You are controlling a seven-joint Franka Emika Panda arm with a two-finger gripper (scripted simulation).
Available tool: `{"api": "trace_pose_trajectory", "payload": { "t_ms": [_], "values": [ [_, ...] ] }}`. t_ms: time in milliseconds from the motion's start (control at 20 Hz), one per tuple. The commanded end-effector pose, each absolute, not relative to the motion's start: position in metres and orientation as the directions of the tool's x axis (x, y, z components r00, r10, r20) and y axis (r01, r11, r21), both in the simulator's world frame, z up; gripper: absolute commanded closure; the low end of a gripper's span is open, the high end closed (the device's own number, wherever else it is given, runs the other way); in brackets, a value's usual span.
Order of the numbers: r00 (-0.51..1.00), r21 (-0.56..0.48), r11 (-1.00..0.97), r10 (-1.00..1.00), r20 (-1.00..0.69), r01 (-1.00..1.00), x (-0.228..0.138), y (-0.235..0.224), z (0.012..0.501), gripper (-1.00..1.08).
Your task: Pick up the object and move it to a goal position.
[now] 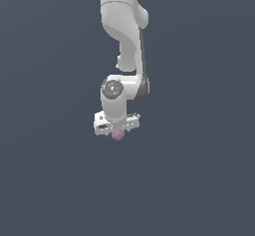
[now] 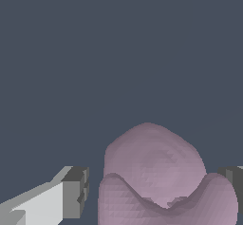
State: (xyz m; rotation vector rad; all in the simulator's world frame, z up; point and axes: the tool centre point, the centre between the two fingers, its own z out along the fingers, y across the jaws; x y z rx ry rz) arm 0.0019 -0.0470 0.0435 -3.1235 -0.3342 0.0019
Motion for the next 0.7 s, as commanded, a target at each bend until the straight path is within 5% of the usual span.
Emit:
{"api": "trace_pose_trajectory", "payload": {
  "t_ms": [0, 150, 200, 650],
  "values": [
    [0.977, 0.000, -0.977, 0.212, 0.000, 0.212, 0.0024, -0.0472, 0.0359, -0.92],
    [0.977, 0.000, -0.977, 0.212, 0.000, 0.212, 0.0032, -0.0474, 0.0337, -0.92],
    [0.977, 0.000, -0.977, 0.212, 0.000, 0.212, 0.0032, -0.0474, 0.0337, 1.08],
    [0.977, 0.000, -0.977, 0.212, 0.000, 0.212, 0.0032, -0.0474, 0.0337, 1.08]
  ]
}}
